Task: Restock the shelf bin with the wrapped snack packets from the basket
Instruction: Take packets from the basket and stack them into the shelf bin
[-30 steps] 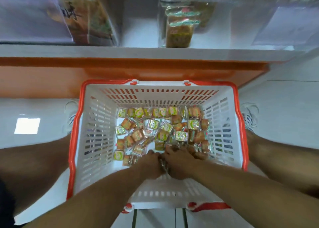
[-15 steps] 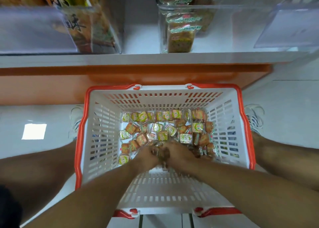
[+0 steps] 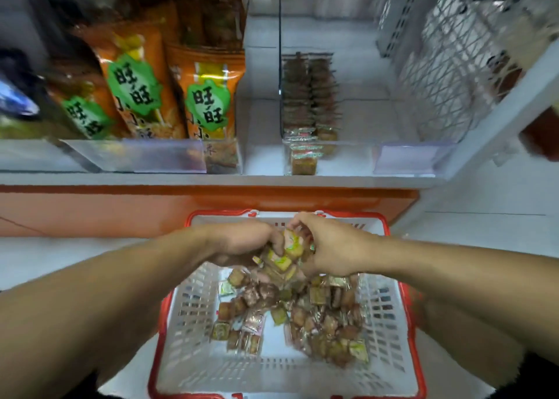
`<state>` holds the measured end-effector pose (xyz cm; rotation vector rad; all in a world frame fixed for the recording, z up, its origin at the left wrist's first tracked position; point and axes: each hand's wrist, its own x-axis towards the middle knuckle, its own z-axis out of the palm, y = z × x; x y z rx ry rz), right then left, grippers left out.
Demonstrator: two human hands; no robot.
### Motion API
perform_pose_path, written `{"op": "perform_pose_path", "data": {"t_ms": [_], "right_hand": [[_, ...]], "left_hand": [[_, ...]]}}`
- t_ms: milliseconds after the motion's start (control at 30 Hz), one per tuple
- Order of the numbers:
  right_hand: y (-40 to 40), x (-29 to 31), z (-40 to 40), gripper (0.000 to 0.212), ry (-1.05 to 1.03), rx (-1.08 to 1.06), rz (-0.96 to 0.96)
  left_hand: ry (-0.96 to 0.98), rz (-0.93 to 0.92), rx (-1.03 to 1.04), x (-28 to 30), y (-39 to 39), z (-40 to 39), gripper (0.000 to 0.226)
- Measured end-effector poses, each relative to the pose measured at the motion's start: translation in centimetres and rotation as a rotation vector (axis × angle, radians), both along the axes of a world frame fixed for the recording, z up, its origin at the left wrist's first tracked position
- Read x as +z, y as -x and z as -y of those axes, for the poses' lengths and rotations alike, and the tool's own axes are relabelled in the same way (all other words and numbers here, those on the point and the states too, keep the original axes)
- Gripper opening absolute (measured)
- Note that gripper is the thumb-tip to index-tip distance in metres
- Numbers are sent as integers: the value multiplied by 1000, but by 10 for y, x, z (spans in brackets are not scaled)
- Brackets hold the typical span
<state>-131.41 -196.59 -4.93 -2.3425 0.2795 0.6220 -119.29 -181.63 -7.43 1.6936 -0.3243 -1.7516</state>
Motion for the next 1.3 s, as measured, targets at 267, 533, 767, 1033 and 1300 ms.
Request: {"op": "perform_pose_path", "data": {"t_ms": [267,533,767,1033,1300], "right_hand": [[12,145,29,40,-202,-22,144],[13,163,58,33,-740,-377,212],[11,146,49,32,-776,-486,179],[6,139,45,40,-705,-364,105],[-1,134,48,42,-733,-277,-38]], "left_hand": [[239,121,60,132,1,-18,31],[322,178,228,124,6,-8,49],[350,171,315,120,15,1,20],[326,231,98,132,13,2,23],[344,234,70,126,15,-2,14]]}}
